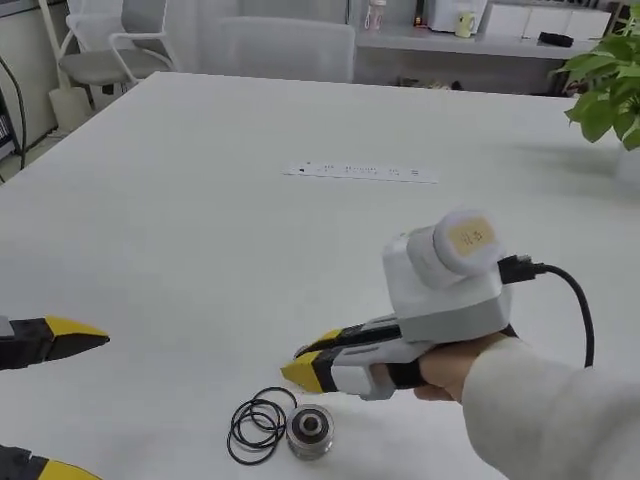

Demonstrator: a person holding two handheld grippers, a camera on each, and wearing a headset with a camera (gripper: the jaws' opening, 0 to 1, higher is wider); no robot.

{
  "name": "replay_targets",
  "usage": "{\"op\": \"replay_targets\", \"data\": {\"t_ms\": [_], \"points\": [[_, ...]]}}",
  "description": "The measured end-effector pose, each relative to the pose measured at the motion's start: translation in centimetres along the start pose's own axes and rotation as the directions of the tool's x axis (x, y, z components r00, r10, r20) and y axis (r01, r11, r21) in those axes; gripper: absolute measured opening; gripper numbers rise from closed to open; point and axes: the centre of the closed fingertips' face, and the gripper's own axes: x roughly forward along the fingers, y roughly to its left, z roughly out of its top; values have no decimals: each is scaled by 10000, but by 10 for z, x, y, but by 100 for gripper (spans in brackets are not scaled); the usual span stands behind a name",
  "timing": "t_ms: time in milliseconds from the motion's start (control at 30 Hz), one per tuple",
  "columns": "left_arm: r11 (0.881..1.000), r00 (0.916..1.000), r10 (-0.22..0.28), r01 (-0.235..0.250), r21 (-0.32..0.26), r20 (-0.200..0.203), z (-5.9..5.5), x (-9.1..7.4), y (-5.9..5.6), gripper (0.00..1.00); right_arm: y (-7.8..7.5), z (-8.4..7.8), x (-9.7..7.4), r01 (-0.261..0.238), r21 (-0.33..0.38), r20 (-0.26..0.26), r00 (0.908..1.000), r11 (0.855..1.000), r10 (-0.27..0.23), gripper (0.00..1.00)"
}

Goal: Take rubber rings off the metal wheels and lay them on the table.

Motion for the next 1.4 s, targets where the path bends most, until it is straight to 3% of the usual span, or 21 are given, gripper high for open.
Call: {"op": "replay_targets", "data": {"t_ms": [167,500,633,767,967,1400], "points": [[10000,10000,6,-6,-17,48,0,0,0,82,-1,13,-14,36,75,469,9989,10000,-39,25],[10000,9999,7,-7,-42,165,0,0,3,85,4,18,-45,179,-614,594,9981,9980,-142,52],[9999,9997,4,-1,-125,254,0,1,4,87,6,2,-61,254,-1088,210,9995,9937,-233,64],[9998,9996,-5,10,-208,280,-1,2,3,88,4,-18,-75,608,-1402,-261,9975,9882,-651,75],[9993,9997,7,2,-362,258,-5,3,3,91,-2,-41,-95,1008,-1030,-413,9936,9896,-1055,79],[9975,9996,103,-86,-696,249,-8,4,-2,99,-4,-76,-113,1522,-261,-580,9864,9880,-1535,85]]}}
